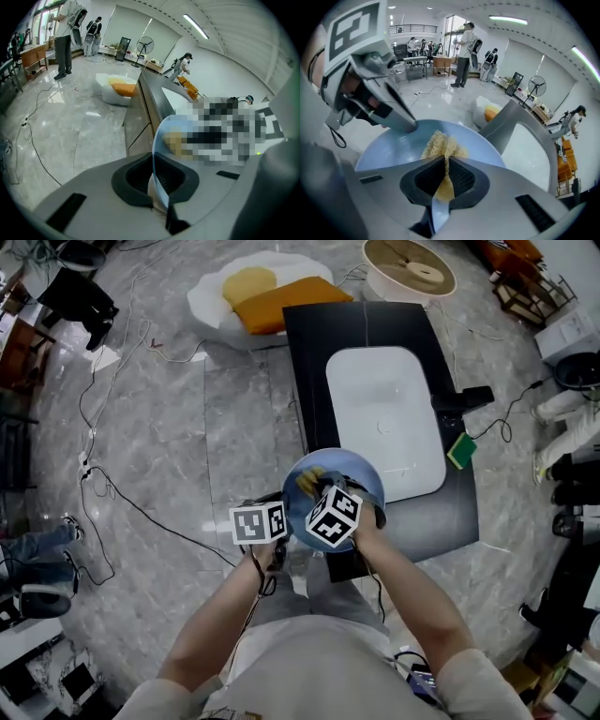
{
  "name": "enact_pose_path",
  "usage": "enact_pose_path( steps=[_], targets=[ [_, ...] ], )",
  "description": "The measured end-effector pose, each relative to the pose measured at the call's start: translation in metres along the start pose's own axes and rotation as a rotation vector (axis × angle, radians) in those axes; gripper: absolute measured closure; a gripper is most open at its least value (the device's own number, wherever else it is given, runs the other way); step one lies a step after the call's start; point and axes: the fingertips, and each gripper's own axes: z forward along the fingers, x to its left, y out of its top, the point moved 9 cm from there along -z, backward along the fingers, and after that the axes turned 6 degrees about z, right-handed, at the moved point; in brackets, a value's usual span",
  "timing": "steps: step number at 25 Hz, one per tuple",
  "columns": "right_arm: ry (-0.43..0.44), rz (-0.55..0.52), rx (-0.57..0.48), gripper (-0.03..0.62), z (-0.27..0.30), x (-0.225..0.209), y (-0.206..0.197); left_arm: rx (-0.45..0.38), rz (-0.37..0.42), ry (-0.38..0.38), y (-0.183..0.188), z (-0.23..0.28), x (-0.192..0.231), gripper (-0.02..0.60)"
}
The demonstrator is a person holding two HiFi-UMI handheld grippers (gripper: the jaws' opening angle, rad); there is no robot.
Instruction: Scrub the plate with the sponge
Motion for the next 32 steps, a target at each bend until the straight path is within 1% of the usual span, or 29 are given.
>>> enact_pose_path(
  steps=[3, 6, 9, 11, 13, 17, 20, 23, 29, 32],
  targets=[
    [-0.058, 0.041, 0.013, 0.545, -0.002, -0.028, -0.008, -0.007, -0.007, -0.001, 0.000, 0.001, 0.001, 0.554],
    [-0.073, 0.058, 0.059, 0.546, -0.009, -0.045, -0.024, -0.009, -0.001, 0.002, 0.001, 0.002, 0.001, 0.554],
    [-0.086, 0.056, 0.122, 0.545, -0.020, -0.053, -0.044, -0.010, 0.008, 0.011, 0.005, 0.003, 0.001, 0.554],
    [-0.083, 0.050, 0.158, 0.545, -0.029, -0.052, -0.058, -0.009, 0.016, 0.014, 0.007, 0.004, 0.001, 0.554],
    [-0.059, 0.039, 0.188, 0.546, -0.039, -0.043, -0.071, -0.007, 0.024, 0.017, 0.009, 0.004, 0.001, 0.554],
    [0.019, -0.017, 0.221, 0.546, -0.051, -0.005, -0.086, -0.010, 0.013, 0.016, 0.009, 0.005, 0.001, 0.554],
    [0.080, -0.052, 0.210, 0.546, -0.052, 0.026, -0.084, -0.009, 0.005, 0.012, 0.011, 0.006, 0.001, 0.554],
    [0.110, -0.070, 0.170, 0.546, -0.046, 0.047, -0.075, -0.004, 0.012, 0.009, 0.011, 0.005, 0.000, 0.554],
    [0.173, -0.092, 0.062, 0.545, -0.024, 0.068, -0.039, 0.006, 0.033, 0.003, 0.008, 0.005, 0.003, 0.554],
    [0.193, -0.082, 0.020, 0.545, -0.013, 0.070, -0.021, 0.021, 0.033, 0.008, 0.001, 0.000, 0.007, 0.554]
  ],
)
